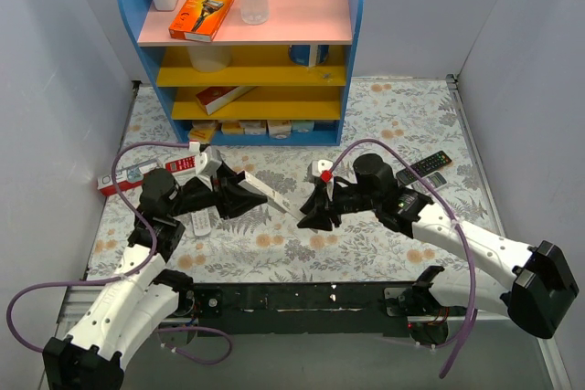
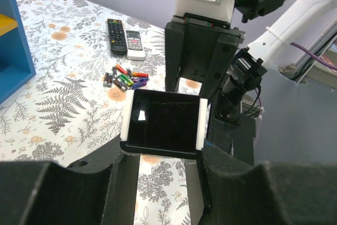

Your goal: Load the batteries into the remote control

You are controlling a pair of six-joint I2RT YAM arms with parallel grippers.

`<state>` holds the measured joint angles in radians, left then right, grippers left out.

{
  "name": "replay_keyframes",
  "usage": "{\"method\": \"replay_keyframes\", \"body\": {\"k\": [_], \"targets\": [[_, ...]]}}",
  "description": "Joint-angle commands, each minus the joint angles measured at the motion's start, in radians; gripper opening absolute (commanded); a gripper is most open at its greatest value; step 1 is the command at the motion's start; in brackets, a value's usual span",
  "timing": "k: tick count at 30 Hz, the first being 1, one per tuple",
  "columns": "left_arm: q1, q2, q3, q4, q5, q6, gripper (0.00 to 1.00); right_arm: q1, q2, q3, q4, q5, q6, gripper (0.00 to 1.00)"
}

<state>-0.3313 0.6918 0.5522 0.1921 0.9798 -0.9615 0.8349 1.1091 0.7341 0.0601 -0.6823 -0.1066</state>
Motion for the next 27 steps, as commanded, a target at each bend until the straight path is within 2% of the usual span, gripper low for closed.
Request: {"method": "replay_keyframes", "body": {"k": [1, 3, 10, 14, 19, 21, 27], "targets": [[0.005, 0.006, 0.041, -0.040, -0.076, 0.046, 0.00, -0.016, -0.018, 0.013, -0.023, -0.016, 0.011, 0.22], [0.005, 0.006, 0.045, -0.100, -0.113, 0.063, 0.00, -0.040, -0.017, 0.025, -0.025, 0.044, 0.028, 0.22], [0.006, -0.037, 0.017, -0.273, -0.372, 0.064, 0.00, -0.140, 0.067, 0.090, -0.059, 0.226, 0.099, 0.22], [0.005, -0.051, 0.012, -0.302, -0.467, 0.056, 0.00, -0.160, 0.183, 0.149, -0.103, 0.314, 0.076, 0.22], [0.005, -0.064, 0.012, -0.298, -0.490, 0.044, 0.00, -0.161, 0.365, 0.267, -0.189, 0.409, 0.022, 0.23], [0.005, -0.078, 0.005, -0.284, -0.474, 0.026, 0.00, -0.160, 0.490, 0.326, -0.216, 0.424, -0.025, 0.23], [0.005, -0.100, 0.000, -0.270, -0.448, 0.024, 0.00, -0.160, 0.733, 0.546, -0.353, 0.492, -0.090, 0.24]]}}
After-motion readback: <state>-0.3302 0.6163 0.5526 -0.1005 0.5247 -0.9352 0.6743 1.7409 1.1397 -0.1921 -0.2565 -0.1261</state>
